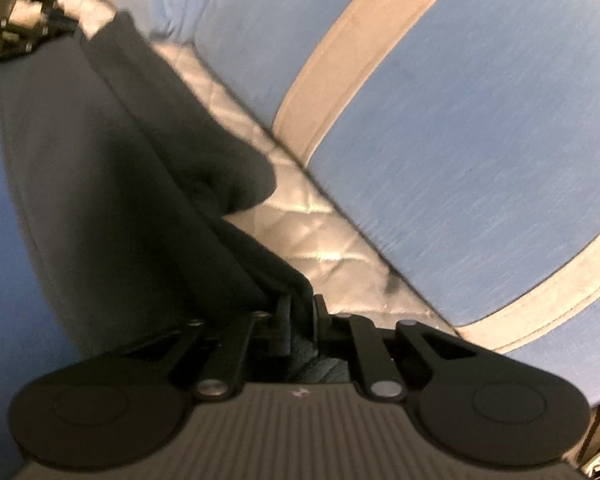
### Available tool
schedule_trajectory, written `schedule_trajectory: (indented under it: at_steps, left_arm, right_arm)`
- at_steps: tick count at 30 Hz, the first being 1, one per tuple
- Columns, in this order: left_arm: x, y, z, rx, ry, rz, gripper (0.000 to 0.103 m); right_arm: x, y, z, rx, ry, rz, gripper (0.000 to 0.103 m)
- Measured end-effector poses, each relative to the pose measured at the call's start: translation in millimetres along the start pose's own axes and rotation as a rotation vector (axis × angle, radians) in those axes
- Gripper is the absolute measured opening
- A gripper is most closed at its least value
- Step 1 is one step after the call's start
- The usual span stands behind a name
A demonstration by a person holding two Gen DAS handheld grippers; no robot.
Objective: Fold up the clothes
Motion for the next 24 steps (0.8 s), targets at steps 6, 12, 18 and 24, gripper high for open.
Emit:
schedule_trajectory:
  at_steps: [6,12,18,24]
  left_arm:
    - [-39,-19,17,0.162,-0.355,-0.074,0.068]
    - [-47,20,54,0.23,-0.773,-0.377,0.07]
    - [-27,50,66,0.207,-1.009,-0.547,0.026]
    - [-46,17,80,0.263,-0.883,-0.309,0.011]
  right_arm:
    - [12,-18,33,0.086,0.31,0.224,0.081]
    - [-3,21,47,0.038,0.515,0.357,0.081]
    - [-18,33,52,0.07,0.565,0.346,0.062]
    - [-24,21,70,0.197,0.551,0.294,0.015]
Point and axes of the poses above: each gripper's, at about its wrist camera, not at the fingertips, and y roughly the way its jaws point, x to its right, z to its top, the point moved 9 cm from there along y, roughly the way its jaws point, and after that the axes turned 14 degrees about y, right-handed, at the moved point
